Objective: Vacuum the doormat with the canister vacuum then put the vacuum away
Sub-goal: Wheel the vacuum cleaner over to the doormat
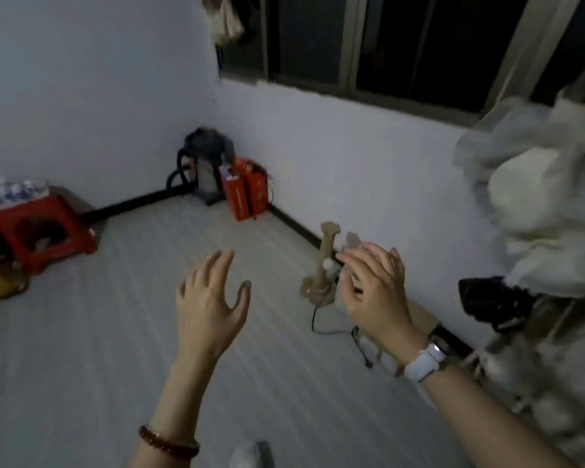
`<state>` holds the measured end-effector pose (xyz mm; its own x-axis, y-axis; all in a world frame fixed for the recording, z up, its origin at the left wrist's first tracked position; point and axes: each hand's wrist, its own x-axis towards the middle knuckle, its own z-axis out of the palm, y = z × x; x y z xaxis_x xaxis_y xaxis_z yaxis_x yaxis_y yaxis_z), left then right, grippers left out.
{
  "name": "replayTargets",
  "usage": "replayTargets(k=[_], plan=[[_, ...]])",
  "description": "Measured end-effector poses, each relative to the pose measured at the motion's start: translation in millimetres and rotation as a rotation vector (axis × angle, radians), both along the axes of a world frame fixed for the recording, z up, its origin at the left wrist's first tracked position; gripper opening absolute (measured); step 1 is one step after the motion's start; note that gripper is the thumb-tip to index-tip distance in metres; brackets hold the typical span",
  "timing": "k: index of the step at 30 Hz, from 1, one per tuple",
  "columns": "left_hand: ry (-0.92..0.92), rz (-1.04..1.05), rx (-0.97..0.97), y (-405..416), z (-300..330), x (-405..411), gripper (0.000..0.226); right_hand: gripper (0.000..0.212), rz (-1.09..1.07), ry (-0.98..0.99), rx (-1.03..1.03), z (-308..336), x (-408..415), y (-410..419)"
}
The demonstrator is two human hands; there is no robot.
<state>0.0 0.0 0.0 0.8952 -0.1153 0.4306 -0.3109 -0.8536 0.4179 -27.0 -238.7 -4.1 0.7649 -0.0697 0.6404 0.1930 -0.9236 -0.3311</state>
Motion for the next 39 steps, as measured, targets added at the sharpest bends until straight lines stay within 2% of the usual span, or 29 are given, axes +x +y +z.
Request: replayTargets(k=[2, 3, 6, 12, 20, 25, 30, 35, 37, 39], plan=[[0.132, 0.032, 0.035, 19.3, -39.8, 39.2, 0.064, 0.036, 0.009, 0.108, -0.008, -39.8, 44.3, 15.5], [0.198, 0.028, 0.063, 31.8, -58.9, 62.3, 0.063, 0.04, 0.024, 0.223, 0.005, -58.7, 68.1, 24.2], [0.404, 0.075, 0.065, 66.1, -90.1, 136.2, 0.064, 0.048, 0.04, 0.451, 0.079, -94.0, 137.6, 56.3], [0.516, 0.042, 0.148, 95.2, -94.0, 304.7, 0.056, 0.047, 0.04, 0.601, 0.085, -96.2, 287.2, 94.4], [0.513, -0.014, 0.112, 79.3, -111.2, 555.4, 0.054, 0.049, 0.01, 0.704, 0.07, -104.9, 530.6, 95.1], [0.535, 0.005, 0.201, 81.1, -100.4, 706.1, 0.054, 0.058, 0.057, 0.758, 0.076, -110.0, 705.9, 106.6], [0.525, 0.096, 0.184, 111.1, -79.0, 852.7, 0.052, 0.04, 0.231, 0.806, 0.021, -94.7, 874.6, 135.0], [0.621, 0.168, 0.174, 151.7, -105.0, 985.6, 0.052, 0.039, 0.279, 0.829, 0.032, -102.9, 1026.9, 175.5], [0.642, 0.175, 0.174, 170.9, -120.6, 1051.0, 0.052, 0.039, 0.277, 0.779, 0.051, -113.6, 1092.0, 192.8], [0.643, 0.168, 0.154, 189.5, -129.3, 1128.5, 0.052, 0.052, 0.28, 0.782, 0.08, -126.3, 1162.9, 207.1]])
